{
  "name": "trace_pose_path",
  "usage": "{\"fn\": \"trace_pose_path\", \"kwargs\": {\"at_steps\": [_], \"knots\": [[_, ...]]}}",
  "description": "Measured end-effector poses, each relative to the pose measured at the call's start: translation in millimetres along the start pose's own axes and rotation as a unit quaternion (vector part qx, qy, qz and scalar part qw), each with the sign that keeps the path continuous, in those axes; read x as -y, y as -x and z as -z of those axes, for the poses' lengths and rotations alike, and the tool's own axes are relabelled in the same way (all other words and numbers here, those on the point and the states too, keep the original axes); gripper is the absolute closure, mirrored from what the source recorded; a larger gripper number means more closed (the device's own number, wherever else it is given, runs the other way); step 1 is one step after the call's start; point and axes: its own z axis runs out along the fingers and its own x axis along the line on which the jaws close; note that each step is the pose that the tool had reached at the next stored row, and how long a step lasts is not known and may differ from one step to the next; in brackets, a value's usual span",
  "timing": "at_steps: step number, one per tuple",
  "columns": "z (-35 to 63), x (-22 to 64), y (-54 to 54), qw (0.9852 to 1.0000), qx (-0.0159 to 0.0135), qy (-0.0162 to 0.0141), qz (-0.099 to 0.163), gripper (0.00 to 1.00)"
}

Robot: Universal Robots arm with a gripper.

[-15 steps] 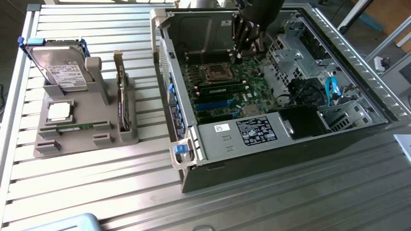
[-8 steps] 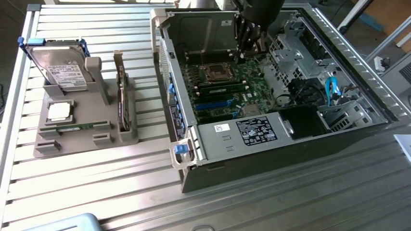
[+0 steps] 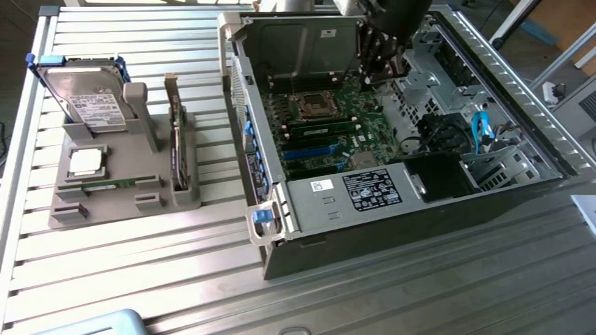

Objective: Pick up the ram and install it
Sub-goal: 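Insert the ram into the slot, then press down the ram until it locks into place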

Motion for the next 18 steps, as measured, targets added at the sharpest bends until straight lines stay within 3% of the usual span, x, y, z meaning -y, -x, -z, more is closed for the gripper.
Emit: {"fn": "trace_pose_path", "kwargs": {"at_steps": [3,5,12,18], "knots": [[-1.4,15.8,-0.4,1.0,0.0,0.0004,0.0,0.89],[-1.8,21.4,-0.5,1.0,0.0,0.0004,0.0,0.89],[-1.9,21.5,-0.5,1.0,0.0,0.0004,0.0,0.89],[-17.8,20.1,-0.6,1.0,-0.0003,0.002,0.0,0.89]]}}
